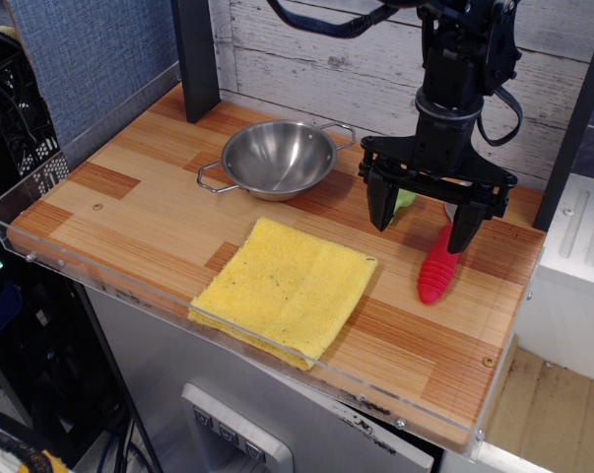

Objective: Place the spoon on the far edge of the table.

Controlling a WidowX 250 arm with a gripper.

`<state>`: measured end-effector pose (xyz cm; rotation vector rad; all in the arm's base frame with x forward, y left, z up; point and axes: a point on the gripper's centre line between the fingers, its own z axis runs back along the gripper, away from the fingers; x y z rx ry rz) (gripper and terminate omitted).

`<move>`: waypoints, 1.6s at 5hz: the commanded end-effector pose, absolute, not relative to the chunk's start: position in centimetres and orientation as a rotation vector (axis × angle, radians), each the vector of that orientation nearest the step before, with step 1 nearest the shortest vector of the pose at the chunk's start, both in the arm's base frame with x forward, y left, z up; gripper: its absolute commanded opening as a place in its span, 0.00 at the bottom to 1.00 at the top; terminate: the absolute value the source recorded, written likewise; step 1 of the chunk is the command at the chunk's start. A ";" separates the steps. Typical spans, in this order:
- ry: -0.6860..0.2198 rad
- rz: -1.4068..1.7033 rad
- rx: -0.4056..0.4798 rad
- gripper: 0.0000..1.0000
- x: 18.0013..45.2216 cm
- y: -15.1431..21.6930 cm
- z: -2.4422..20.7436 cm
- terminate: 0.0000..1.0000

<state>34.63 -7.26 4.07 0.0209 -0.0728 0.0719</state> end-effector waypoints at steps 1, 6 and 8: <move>-0.126 0.056 -0.034 1.00 35.9 -8.5 4.3 0.00; -0.076 0.045 0.010 0.00 36.2 -8.5 0.3 0.00; -0.080 0.006 -0.029 0.00 35.7 -8.7 2.4 0.00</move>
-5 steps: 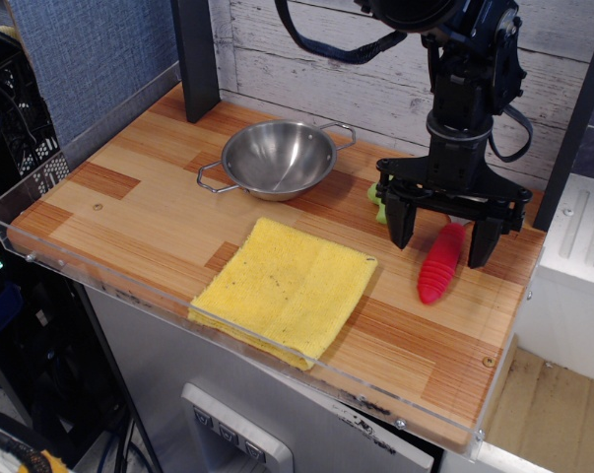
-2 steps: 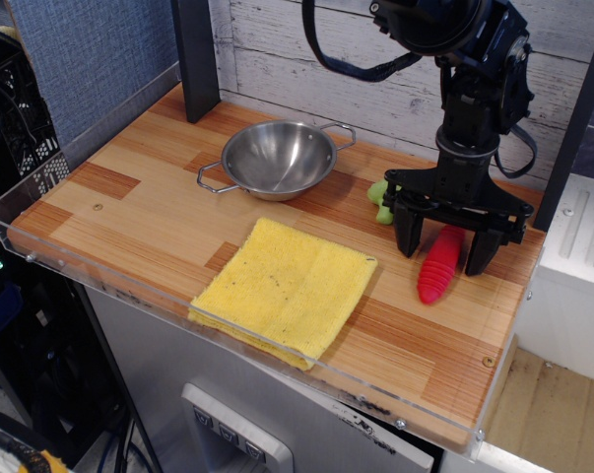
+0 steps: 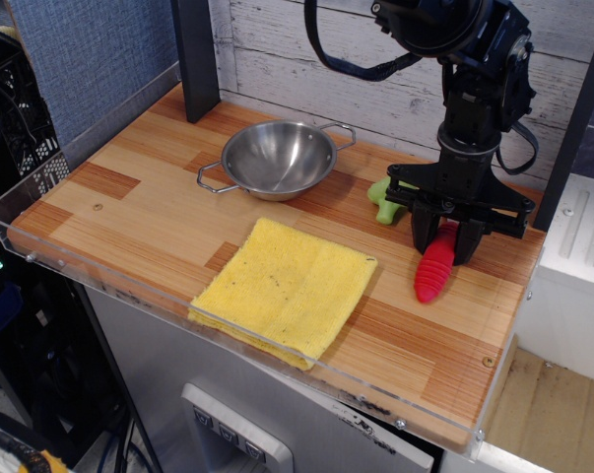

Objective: Place the spoon on the far edge of the table.

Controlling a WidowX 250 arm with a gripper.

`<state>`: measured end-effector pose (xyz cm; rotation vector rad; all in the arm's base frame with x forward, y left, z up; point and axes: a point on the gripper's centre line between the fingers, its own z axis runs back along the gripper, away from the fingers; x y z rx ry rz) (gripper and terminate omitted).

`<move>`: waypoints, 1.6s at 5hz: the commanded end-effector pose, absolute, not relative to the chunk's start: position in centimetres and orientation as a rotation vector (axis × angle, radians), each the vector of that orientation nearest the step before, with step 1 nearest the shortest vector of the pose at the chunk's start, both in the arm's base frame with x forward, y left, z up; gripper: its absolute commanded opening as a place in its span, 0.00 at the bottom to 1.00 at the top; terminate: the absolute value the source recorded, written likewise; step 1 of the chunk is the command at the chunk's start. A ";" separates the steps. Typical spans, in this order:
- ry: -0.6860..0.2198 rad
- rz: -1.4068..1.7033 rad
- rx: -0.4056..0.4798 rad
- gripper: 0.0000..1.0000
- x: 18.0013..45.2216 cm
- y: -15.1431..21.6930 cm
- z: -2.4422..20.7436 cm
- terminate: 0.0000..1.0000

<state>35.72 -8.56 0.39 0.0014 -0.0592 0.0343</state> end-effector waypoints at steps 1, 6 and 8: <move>-0.091 -0.045 -0.065 0.00 35.1 -8.5 5.0 0.00; -0.105 0.048 0.001 0.00 26.2 12.2 13.5 0.00; -0.184 0.074 0.157 0.00 25.5 21.9 12.1 0.00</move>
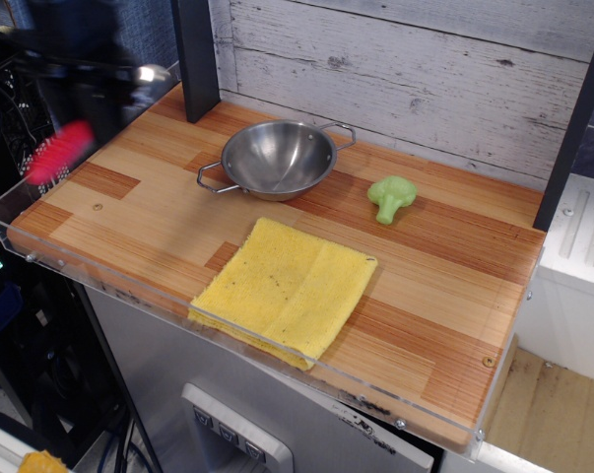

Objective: Place the spoon on the far edge of the table.

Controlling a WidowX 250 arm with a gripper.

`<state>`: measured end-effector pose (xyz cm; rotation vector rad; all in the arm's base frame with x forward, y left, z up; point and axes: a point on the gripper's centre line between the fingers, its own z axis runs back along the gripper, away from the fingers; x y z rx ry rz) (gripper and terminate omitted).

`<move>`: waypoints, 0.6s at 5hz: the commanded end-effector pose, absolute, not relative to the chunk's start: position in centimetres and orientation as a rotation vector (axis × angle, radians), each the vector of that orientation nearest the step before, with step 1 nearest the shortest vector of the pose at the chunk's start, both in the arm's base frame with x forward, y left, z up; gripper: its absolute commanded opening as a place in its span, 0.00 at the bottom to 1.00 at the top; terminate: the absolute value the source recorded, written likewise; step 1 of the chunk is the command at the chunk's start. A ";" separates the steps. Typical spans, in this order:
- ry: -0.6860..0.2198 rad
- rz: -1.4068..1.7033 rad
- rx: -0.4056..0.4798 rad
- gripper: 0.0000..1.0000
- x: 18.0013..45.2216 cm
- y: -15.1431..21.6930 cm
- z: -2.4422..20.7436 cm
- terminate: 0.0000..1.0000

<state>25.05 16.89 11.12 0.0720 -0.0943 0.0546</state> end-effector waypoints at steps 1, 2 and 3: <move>-0.186 0.064 0.173 0.00 27.1 24.5 10.9 0.00; -0.143 0.090 0.165 0.00 28.1 26.4 8.5 0.00; -0.112 0.093 0.119 0.00 29.0 25.2 7.3 0.00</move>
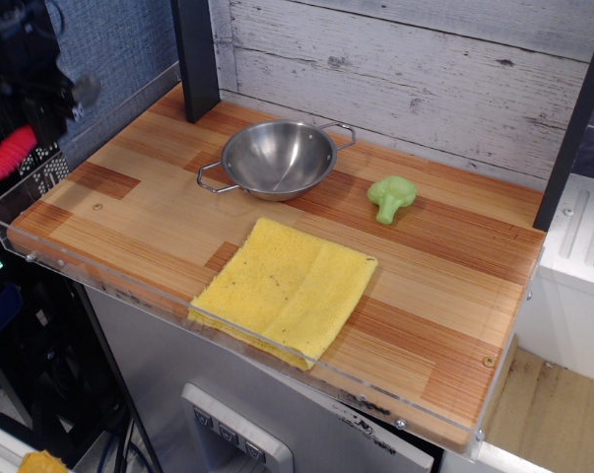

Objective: Place the spoon on the far edge of the table.

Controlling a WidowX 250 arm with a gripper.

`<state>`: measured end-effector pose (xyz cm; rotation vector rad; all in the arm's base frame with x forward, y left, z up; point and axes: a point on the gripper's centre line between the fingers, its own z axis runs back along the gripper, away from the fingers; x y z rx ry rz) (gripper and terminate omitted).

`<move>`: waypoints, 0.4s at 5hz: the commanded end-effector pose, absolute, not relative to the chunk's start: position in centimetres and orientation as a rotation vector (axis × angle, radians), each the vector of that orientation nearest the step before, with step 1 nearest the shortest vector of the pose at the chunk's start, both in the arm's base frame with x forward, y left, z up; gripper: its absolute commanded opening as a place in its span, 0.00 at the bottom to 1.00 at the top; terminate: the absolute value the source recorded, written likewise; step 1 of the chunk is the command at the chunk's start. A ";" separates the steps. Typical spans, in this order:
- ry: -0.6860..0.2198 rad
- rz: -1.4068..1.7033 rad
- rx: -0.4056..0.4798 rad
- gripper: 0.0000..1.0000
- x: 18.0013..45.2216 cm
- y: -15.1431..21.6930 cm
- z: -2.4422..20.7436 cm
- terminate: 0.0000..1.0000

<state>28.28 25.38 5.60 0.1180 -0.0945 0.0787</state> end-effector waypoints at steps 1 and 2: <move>-0.116 0.074 0.059 0.00 29.5 21.7 7.5 0.00; -0.143 0.041 0.056 0.00 29.3 19.2 8.3 0.00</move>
